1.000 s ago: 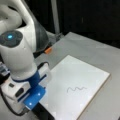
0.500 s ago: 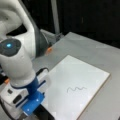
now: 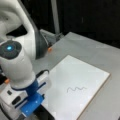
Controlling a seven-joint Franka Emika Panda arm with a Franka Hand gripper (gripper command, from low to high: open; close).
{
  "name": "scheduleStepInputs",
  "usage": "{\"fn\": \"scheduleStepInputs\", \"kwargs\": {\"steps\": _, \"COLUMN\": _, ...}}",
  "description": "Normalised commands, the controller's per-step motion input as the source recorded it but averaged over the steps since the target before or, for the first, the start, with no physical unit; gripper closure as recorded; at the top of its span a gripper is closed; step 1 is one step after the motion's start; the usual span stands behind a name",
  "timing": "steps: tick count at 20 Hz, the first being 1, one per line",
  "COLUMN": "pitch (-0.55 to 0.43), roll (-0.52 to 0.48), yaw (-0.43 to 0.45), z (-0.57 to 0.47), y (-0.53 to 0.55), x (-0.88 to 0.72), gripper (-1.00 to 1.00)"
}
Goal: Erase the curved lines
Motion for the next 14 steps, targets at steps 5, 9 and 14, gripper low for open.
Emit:
{"fn": "scheduleStepInputs", "kwargs": {"steps": 5, "pitch": -0.066, "roll": 0.073, "yaw": -0.152, "z": -0.11, "y": 0.03, "x": 0.04, "gripper": -1.00}}
{"fn": "scheduleStepInputs", "kwargs": {"steps": 9, "pitch": -0.083, "roll": 0.087, "yaw": -0.139, "z": -0.11, "y": 0.02, "x": 0.05, "gripper": -1.00}}
{"fn": "scheduleStepInputs", "kwargs": {"steps": 14, "pitch": -0.111, "roll": 0.100, "yaw": -0.123, "z": -0.13, "y": 0.04, "x": 0.09, "gripper": -1.00}}
